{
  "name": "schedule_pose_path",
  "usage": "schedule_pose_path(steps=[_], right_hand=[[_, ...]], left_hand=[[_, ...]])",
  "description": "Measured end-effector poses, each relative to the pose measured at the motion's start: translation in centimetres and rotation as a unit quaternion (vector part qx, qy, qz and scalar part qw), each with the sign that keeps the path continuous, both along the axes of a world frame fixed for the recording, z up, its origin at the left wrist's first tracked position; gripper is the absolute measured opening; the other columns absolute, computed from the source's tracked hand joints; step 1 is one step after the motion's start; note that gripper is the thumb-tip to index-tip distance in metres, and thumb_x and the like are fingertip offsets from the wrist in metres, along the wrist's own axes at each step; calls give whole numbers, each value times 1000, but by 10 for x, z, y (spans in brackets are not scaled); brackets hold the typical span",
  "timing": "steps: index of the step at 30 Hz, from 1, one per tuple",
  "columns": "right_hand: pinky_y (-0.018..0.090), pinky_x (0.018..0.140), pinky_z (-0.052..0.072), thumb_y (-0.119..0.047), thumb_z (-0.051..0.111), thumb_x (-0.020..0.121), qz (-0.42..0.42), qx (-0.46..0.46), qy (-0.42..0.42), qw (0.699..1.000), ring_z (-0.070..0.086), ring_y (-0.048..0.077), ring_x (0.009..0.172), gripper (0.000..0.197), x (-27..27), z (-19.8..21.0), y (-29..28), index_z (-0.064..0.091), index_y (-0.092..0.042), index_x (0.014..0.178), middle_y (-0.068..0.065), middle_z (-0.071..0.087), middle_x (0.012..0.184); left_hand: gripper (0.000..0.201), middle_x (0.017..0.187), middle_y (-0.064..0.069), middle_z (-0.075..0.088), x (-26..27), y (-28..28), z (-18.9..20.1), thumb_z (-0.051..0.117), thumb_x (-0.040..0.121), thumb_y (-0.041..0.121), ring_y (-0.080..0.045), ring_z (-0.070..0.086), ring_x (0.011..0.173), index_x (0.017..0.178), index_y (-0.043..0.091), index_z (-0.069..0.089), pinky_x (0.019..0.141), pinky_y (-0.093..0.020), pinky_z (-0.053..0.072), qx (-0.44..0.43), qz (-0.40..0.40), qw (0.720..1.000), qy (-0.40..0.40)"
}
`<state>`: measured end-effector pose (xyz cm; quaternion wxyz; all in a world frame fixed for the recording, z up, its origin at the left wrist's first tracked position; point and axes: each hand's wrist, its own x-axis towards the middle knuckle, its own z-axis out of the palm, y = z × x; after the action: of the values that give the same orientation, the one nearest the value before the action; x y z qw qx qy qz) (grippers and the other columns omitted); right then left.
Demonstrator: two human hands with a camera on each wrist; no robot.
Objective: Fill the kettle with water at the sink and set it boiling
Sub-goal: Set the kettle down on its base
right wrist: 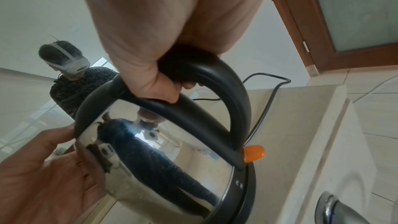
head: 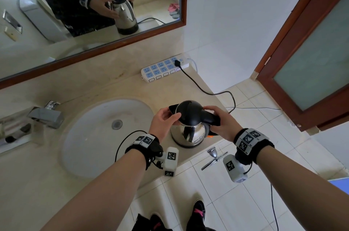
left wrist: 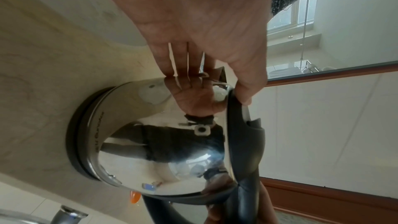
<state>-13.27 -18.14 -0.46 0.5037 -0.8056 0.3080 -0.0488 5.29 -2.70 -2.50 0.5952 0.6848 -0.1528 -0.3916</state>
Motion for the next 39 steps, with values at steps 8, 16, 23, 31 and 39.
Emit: schedule_pose_path(steps=[8, 16, 23, 31, 39], right_hand=[[18, 74, 41, -5, 74, 80, -152, -27, 69, 986, 59, 24, 102, 51, -31, -41, 9, 54, -9, 127, 7, 61, 111], [38, 100, 46, -7, 58, 90, -59, -49, 243, 967, 57, 29, 122, 68, -44, -84, 39, 35, -21, 153, 13, 57, 139], [35, 73, 53, -7, 55, 91, -42, -93, 261, 960, 66, 29, 95, 70, -31, -95, 50, 31, -36, 150, 13, 65, 116], [36, 62, 55, -2, 44, 91, -32, -77, 306, 948, 64, 24, 67, 95, -33, -104, 61, -14, -48, 152, 14, 69, 93], [29, 54, 49, 1, 45, 90, -17, -26, 324, 946, 61, 21, 64, 101, -35, -108, 57, -22, -45, 152, 17, 71, 109]], left_hand=[[38, 115, -6, 69, -5, 0, 2, 66, 94, 15, -15, 69, 96, 129, 11, 52, 72, -19, 57, -3, -13, 999, 32], [34, 92, -1, 68, -2, -5, 4, 66, 94, 18, -11, 65, 81, 126, 15, 53, 78, -30, 57, 25, -7, 999, 38], [26, 88, -3, 63, 0, -7, 9, 65, 95, 15, -11, 60, 79, 118, 16, 55, 66, -27, 58, 47, -14, 997, 53], [33, 103, -10, 62, -1, -7, 14, 65, 95, 18, -19, 60, 97, 126, 14, 53, 68, -30, 57, 56, -21, 996, 71], [40, 105, -11, 63, -2, -5, 17, 64, 95, 15, -21, 60, 103, 133, 11, 51, 56, -21, 59, 47, -18, 996, 75]])
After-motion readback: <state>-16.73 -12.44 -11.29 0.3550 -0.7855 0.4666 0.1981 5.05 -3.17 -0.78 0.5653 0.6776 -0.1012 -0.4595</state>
